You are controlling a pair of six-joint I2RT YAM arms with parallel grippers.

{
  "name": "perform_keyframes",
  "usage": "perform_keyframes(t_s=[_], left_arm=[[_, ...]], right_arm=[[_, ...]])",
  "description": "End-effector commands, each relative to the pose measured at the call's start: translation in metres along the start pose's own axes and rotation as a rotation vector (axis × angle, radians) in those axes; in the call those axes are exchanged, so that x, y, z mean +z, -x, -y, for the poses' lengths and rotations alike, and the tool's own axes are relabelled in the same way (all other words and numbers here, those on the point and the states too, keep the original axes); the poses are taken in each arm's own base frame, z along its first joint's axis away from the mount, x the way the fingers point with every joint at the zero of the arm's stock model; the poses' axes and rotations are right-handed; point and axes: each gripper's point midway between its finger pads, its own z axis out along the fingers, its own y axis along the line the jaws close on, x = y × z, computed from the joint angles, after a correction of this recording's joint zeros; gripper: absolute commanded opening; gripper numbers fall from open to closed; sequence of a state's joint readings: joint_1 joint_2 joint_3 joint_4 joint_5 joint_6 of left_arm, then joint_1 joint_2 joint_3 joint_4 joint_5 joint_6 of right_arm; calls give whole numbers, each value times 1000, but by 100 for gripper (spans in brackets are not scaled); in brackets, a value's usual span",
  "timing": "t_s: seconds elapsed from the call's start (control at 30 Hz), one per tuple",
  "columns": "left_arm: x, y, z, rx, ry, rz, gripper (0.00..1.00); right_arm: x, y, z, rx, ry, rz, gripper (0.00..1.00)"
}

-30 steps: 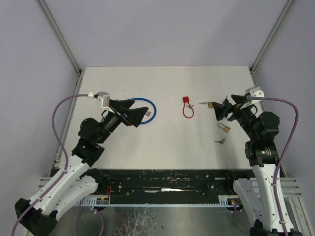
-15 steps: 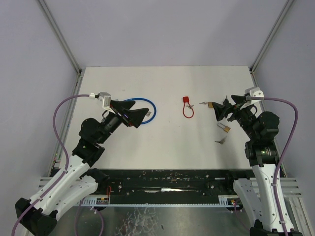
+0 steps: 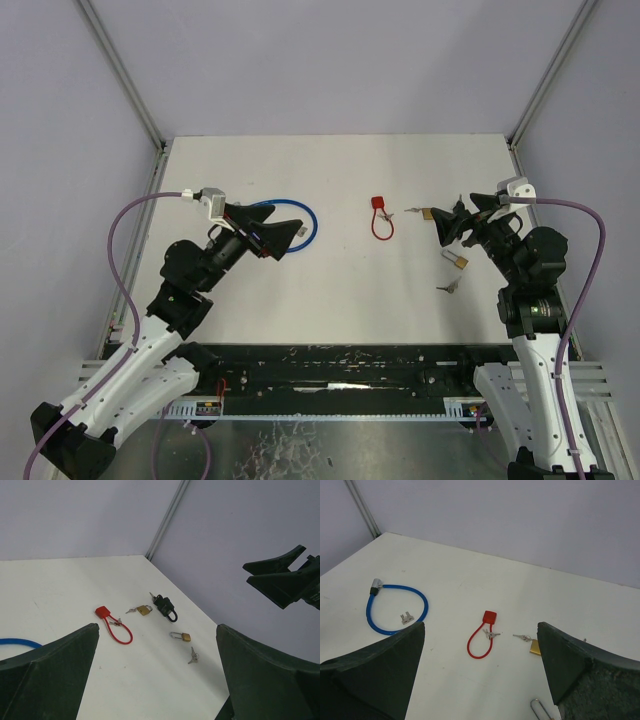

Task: Lock with the key
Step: Reset both arms

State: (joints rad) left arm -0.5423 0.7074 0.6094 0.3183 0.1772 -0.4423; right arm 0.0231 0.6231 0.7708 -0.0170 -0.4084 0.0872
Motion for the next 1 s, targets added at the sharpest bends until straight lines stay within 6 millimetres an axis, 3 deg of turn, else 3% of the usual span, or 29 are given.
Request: perform_keyframes(t_s=[0.0, 0.97], left_arm=[[-1, 7, 6, 30, -35, 29, 100], [-1, 6, 7, 33, -42, 21, 100]], right_arm=[[-3, 27, 1, -36, -13, 75, 99], [-2, 25, 1, -37, -13, 73, 99]])
